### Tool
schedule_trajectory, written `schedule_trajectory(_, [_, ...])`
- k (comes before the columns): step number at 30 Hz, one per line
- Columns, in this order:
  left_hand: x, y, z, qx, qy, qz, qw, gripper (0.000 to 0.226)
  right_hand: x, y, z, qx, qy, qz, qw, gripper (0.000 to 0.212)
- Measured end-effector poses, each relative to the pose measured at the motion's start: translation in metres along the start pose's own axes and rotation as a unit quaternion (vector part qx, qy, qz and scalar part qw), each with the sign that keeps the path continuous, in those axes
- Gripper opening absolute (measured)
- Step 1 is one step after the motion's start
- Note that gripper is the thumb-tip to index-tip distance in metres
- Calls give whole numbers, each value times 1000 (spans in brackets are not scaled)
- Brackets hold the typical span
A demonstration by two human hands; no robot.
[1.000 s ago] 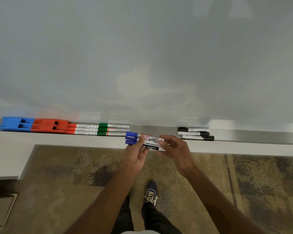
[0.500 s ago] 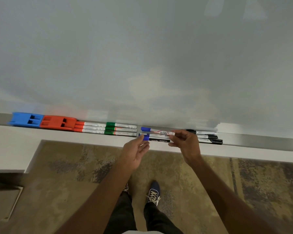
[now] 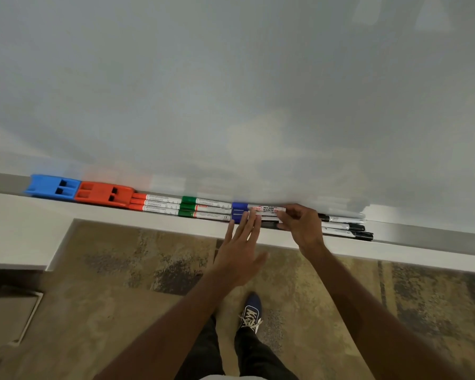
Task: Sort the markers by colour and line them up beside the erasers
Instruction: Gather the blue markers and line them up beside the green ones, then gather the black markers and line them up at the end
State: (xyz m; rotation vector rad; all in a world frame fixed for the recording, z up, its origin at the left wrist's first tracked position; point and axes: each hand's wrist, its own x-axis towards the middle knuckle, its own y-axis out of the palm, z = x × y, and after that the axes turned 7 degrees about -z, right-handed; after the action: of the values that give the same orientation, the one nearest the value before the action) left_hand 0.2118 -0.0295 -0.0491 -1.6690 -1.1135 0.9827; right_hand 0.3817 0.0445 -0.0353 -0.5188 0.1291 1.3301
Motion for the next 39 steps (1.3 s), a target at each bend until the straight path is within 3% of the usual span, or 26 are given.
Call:
schedule_trajectory(3, [9, 7, 5, 39, -10, -9, 999, 84, 0, 5, 0, -58, 12, -11, 998, 17])
schedule_trajectory(8, [12, 15, 12, 63, 2, -5, 998, 83, -6, 12, 9, -154, 36, -2, 987, 42])
schedule_trajectory(23, [13, 19, 11, 61, 4, 12, 998, 81, -11, 10, 29, -201, 78, 24, 976, 12])
schedule_trajectory(28, [12, 21, 12, 71, 5, -3, 997, 81, -20, -11, 27, -267, -43, 19, 963, 16])
schedule_trajectory(33, [12, 19, 5, 29, 23, -31, 999, 77, -17, -54, 6, -359, -224, 14, 906, 20])
schedule_trajectory(39, [7, 22, -15, -49, 22, -63, 997, 75, -4, -119, -25, -487, -257, -49, 833, 27])
